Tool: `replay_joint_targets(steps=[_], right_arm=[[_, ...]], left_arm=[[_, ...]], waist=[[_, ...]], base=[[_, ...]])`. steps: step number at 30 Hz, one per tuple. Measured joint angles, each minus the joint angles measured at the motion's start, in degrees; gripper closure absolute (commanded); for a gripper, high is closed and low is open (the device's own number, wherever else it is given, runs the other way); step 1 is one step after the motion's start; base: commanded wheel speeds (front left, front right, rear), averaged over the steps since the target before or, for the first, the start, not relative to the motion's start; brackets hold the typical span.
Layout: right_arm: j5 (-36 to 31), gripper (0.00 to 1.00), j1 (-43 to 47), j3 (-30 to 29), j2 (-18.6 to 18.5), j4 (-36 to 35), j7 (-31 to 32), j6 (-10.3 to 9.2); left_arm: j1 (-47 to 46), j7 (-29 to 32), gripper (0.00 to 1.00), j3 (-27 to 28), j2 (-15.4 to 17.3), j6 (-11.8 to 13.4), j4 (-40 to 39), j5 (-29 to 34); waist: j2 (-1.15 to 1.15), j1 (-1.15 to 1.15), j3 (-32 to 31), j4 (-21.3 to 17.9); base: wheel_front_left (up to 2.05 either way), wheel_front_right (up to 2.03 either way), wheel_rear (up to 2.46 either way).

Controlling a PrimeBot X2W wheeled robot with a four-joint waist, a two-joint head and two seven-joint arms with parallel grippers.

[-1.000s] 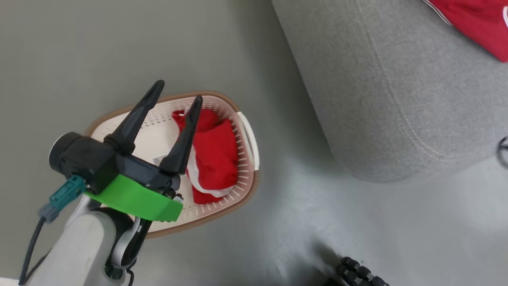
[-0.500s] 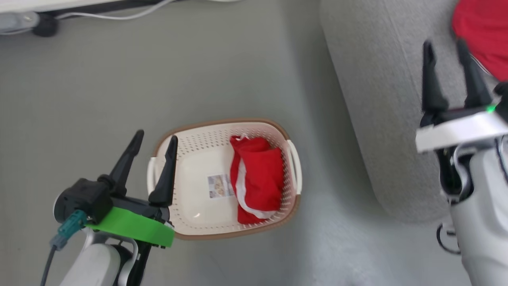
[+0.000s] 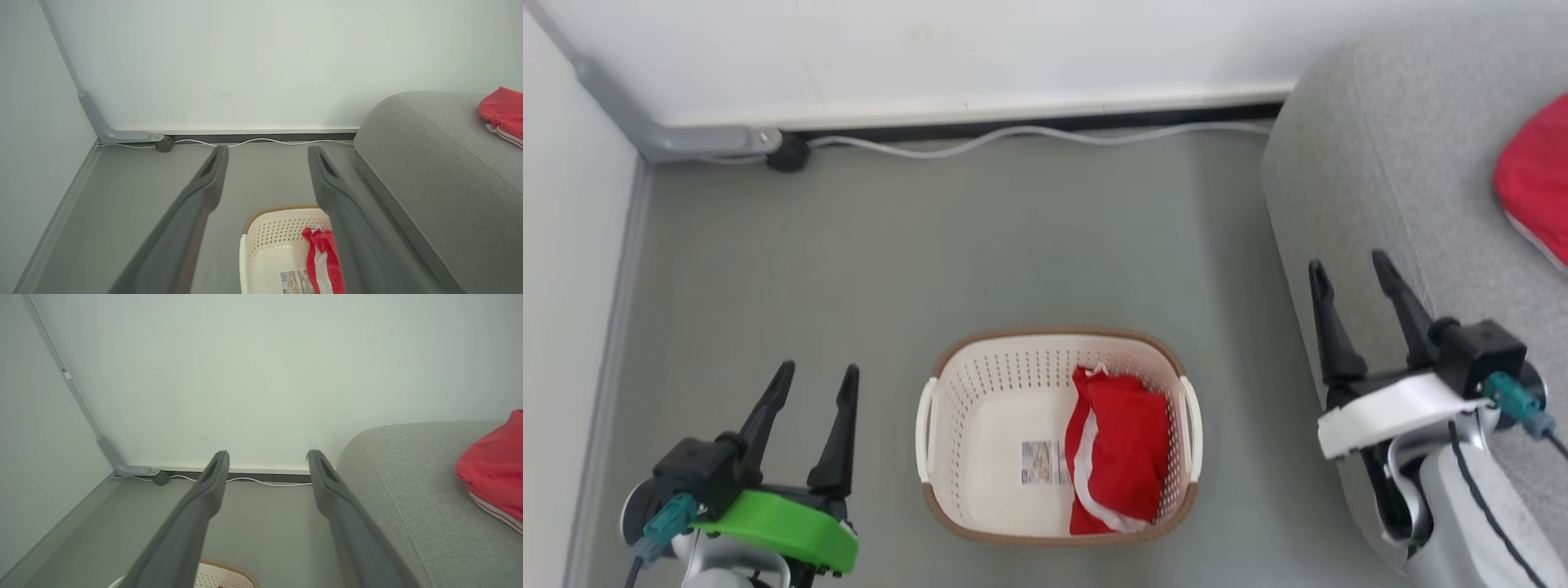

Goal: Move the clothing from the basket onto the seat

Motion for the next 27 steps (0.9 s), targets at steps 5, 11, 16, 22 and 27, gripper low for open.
replay_joint_targets(steps=[5,11,16,22,27], right_arm=[[-0.2,0.0,3.6,1.0,1.3,0.2,0.0,-0.22],[-0.5,0.0,7.1,1.0,1.3,-0.9,0.0,-1.25],[-0.7,0.0,8.1,1.0,1.4,-2.1,0.0,-1.45],[-1.0,0.0,8.8,1.0,1.4,-2.9,0.0,-1.69],[-1.0,0.0,9.4,1.0,1.4,-3.7,0.0,-1.69]], left_arm=[[3.3,-0.2,0.0,1.4,0.4,0.7,0.7,-0.3],[5.6,-0.2,0.0,1.7,0.6,0.7,-0.2,-0.5],[6.4,-0.4,0.0,1.9,0.7,0.7,-0.9,-0.5],[6.6,-0.4,0.0,2.1,0.8,0.7,-1.6,-0.5],[6.7,-0.5,0.0,2.3,0.9,0.7,-2.4,-0.5]], waist=[[0.0,0.0,-4.7,0.9],[0.0,0.0,-9.7,0.9],[0.0,0.0,-11.2,0.4],[0.0,0.0,-11.5,-0.2],[0.0,0.0,-11.3,-0.6]], base=[[0.0,0.0,0.0],[0.0,0.0,0.0],[0.0,0.0,0.0],[0.0,0.0,0.0],[0.0,0.0,0.0]])
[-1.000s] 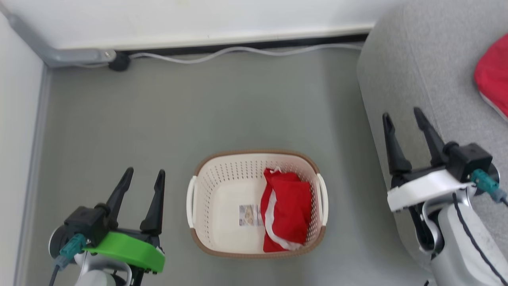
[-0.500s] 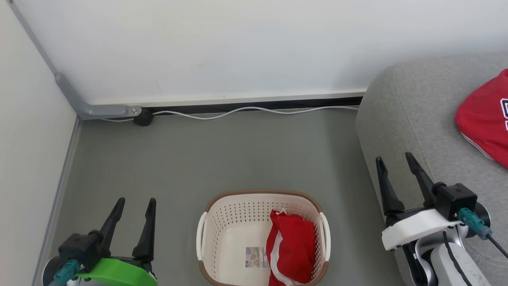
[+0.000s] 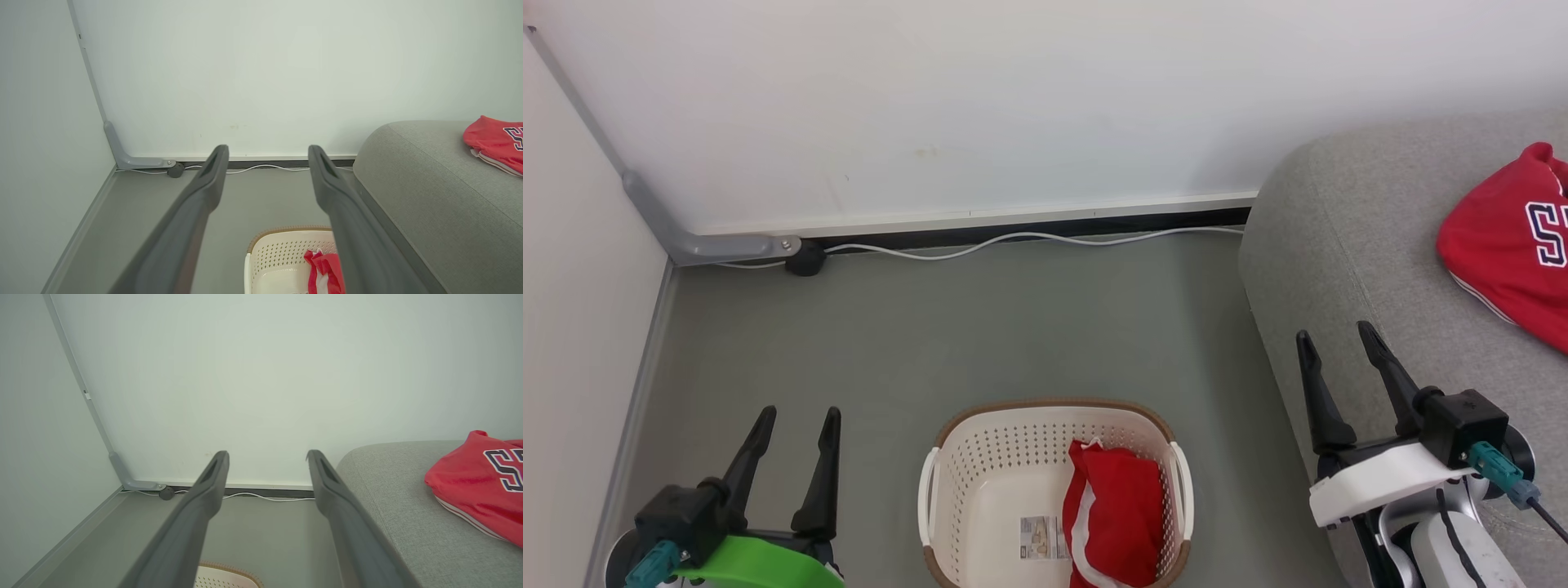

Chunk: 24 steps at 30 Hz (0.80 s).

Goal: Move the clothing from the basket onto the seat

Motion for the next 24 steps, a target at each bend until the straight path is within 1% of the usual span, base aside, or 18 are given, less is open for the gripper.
replay_joint_targets(steps=[9,12,20,24], right_arm=[[-0.9,0.0,0.1,-0.4,0.0,-3.0,0.0,-0.04],[-1.6,0.0,-0.2,-1.0,-0.2,-4.0,0.0,-0.53],[-2.1,0.0,-2.6,-2.6,-0.6,-5.5,0.0,-1.4],[-2.3,0.0,-5.3,-2.7,-0.5,-6.8,0.0,-1.44]], left_arm=[[1.0,0.0,0.0,-0.4,0.1,-0.5,-3.0,0.0],[0.8,0.3,0.0,-1.5,0.4,-1.0,-4.0,0.3],[-3.4,4.4,0.0,-5.6,0.5,-2.6,-5.0,1.0],[-6.1,7.3,0.0,-8.1,0.2,-3.7,-4.8,1.1]], waist=[[0.0,0.0,2.3,-0.8],[0.0,0.0,4.1,-1.1],[0.0,0.0,9.8,-2.0],[0.0,0.0,12.9,-2.4]], base=[[0.0,0.0,0.0],[0.0,0.0,0.0],[0.0,0.0,0.0],[0.0,0.0,0.0]])
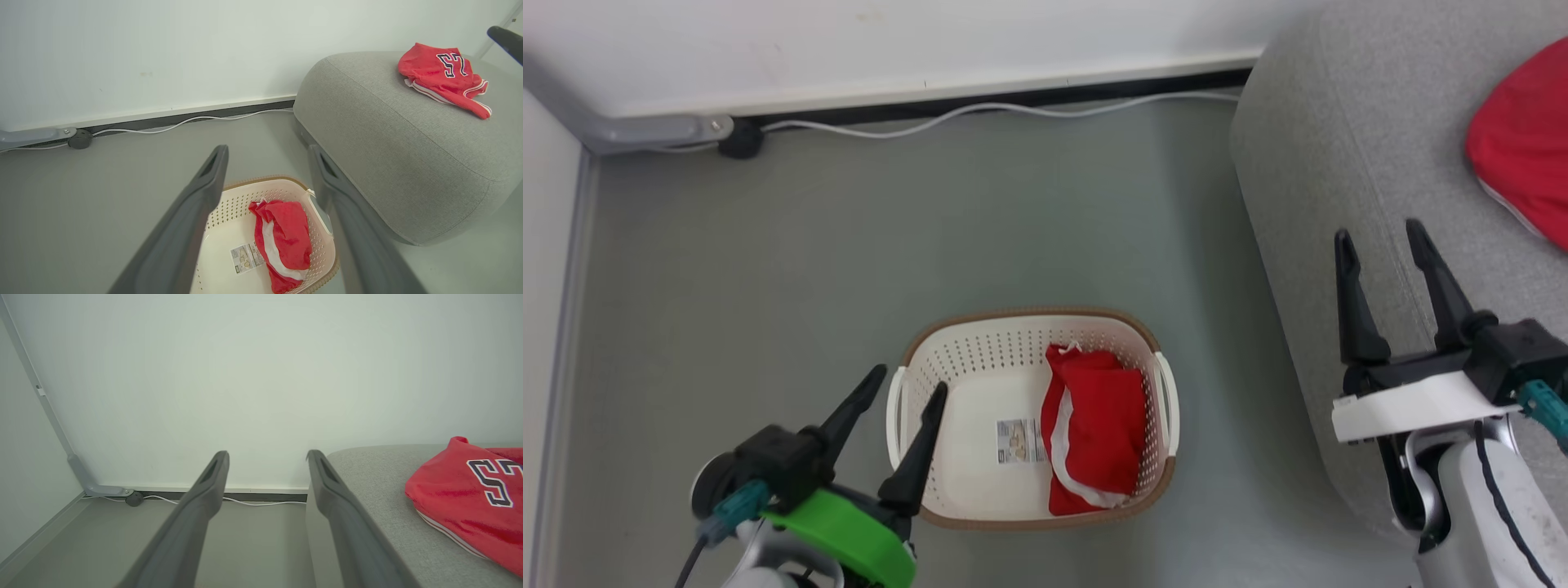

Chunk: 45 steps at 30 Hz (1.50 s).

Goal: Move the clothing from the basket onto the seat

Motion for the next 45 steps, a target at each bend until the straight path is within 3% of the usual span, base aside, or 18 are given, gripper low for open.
replay_joint_targets(steps=[11,30,45], right_arm=[[-0.7,0.0,-7.8,1.1,0.6,-4.2,0.0,0.02],[0.6,0.0,-18.6,2.3,2.4,-8.0,0.0,0.43],[3.5,0.0,-26.6,3.6,2.7,-11.3,0.0,-1.18]], left_arm=[[-8.6,8.2,0.0,-4.8,-3.0,-2.3,3.2,-0.3],[-21.2,20.1,0.0,-5.5,-5.8,-2.1,10.1,-1.1],[-30.4,25.1,0.0,-2.9,-2.3,-1.1,12.6,0.4]], waist=[[0.0,0.0,8.7,-2.2],[0.0,0.01,23.7,-9.1],[0.0,0.01,35.8,-15.3]], base=[[0.0,0.0,0.0],[0.0,0.0,0.0],[0.0,0.0,0.0]])
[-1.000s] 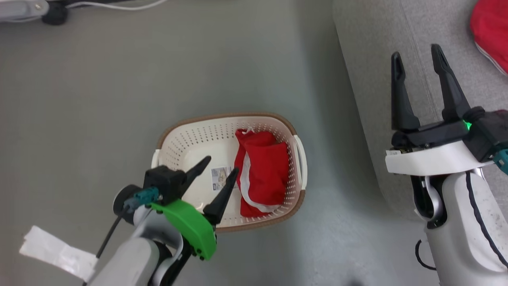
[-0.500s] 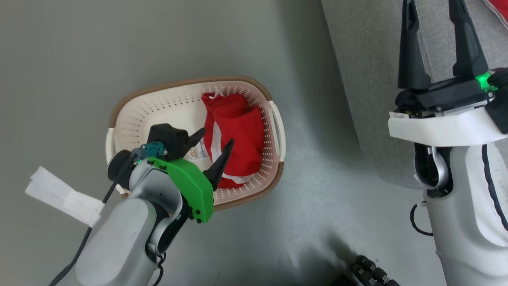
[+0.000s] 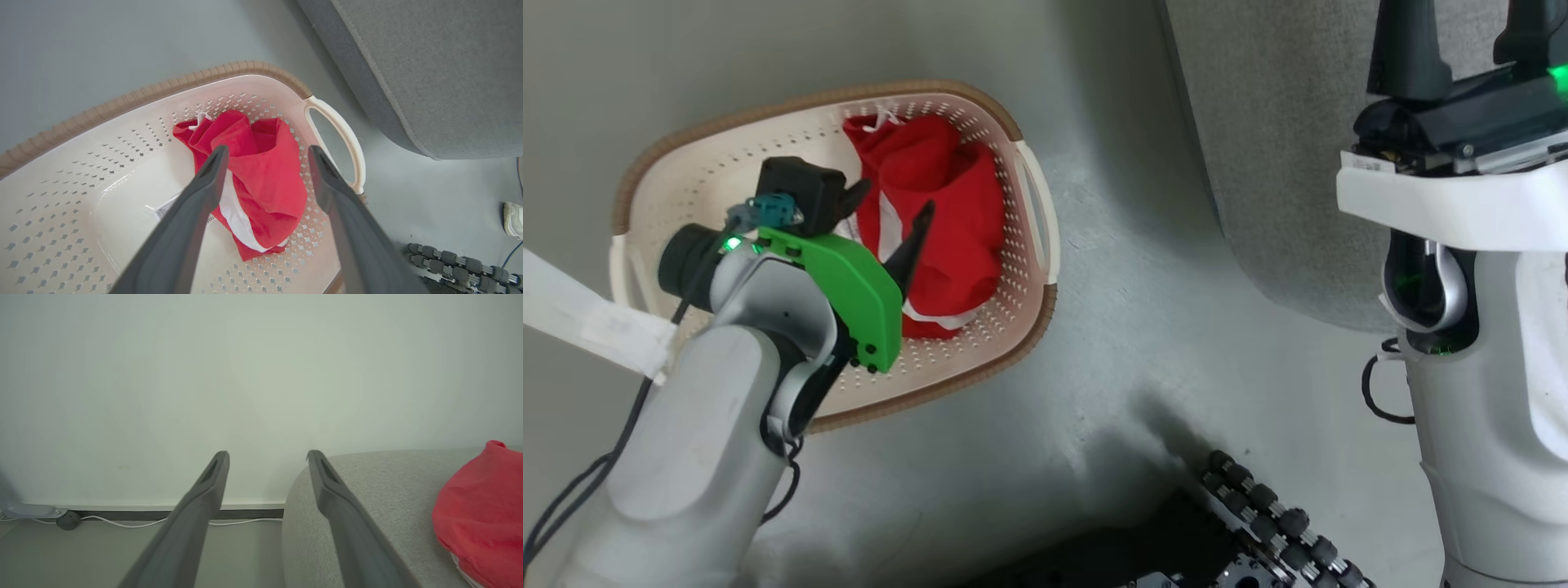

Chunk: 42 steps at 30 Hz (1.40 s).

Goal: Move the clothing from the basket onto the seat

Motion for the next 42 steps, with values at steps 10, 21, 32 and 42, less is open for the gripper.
replay_joint_targets(steps=[10,21,32,42], right_arm=[[4.6,0.0,-2.7,2.7,0.1,-1.1,0.0,-2.96],[6.4,0.0,-3.4,3.0,0.1,-1.0,0.0,-4.05],[7.0,0.0,-3.7,3.2,0.3,0.0,0.0,-4.49],[2.4,0.0,-3.7,0.3,0.3,3.2,0.0,-4.45]], left_arm=[[-2.4,2.3,0.0,0.8,2.0,0.1,1.8,0.1],[-3.1,3.4,0.0,1.4,3.0,0.1,3.6,0.1],[-3.6,3.9,1.0,-0.5,1.7,-2.3,5.0,-1.6],[-3.6,-2.4,1.0,-1.2,-1.5,-3.5,6.2,-4.3]], waist=[[0.0,0.0,6.2,-4.5],[0.0,0.0,8.3,-6.5],[0.0,0.0,8.0,-6.5],[0.0,0.0,4.0,-5.2]], base=[[0.0,0.0,0.0],[0.0,0.0,0.0],[0.0,0.0,0.0],[0.0,0.0,0.0]])
